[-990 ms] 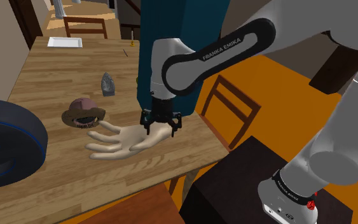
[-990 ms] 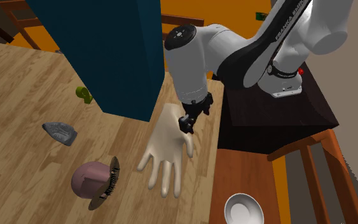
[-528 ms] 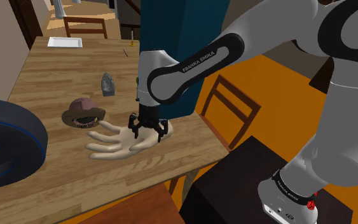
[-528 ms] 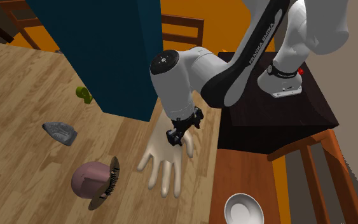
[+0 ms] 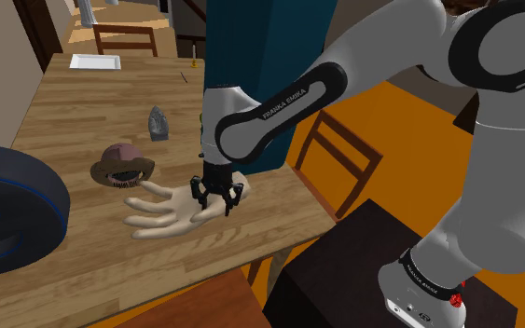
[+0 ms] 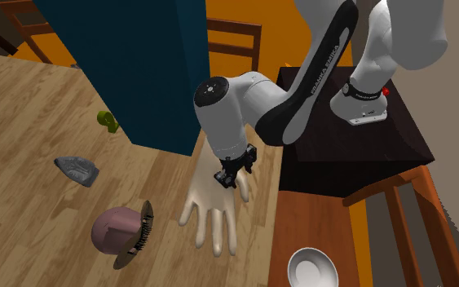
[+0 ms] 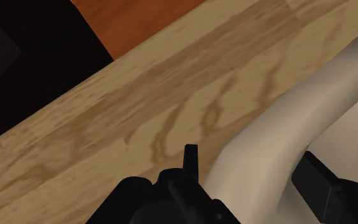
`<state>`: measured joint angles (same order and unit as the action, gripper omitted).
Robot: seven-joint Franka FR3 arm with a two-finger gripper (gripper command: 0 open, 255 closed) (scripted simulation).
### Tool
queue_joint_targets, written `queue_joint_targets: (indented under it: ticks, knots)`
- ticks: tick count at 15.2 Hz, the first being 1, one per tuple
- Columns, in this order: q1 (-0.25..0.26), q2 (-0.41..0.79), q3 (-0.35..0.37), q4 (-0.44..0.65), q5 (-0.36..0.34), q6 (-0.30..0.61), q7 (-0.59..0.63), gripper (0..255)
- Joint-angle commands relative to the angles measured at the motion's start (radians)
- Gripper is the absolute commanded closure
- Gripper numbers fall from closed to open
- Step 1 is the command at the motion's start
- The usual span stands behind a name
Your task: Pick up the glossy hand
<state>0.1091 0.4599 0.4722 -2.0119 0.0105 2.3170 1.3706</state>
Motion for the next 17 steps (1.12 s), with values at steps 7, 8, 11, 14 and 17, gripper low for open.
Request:
queue_joint_targets:
  ticks: [7,8,11,14,17]
  knots:
    - [0.000,0.001,0.000,-0.003,0.000,0.002,-0.001,255]
    - [0.001,0.003,0.000,0.000,-0.001,0.001,-0.001,255]
    - [-0.007,-0.027,0.009,0.003,0.012,-0.030,-0.004,255]
    - [-0.014,-0.056,0.017,0.009,0.024,-0.063,-0.006,255]
    - [-0.020,-0.083,0.024,0.016,0.036,-0.095,-0.009,255]
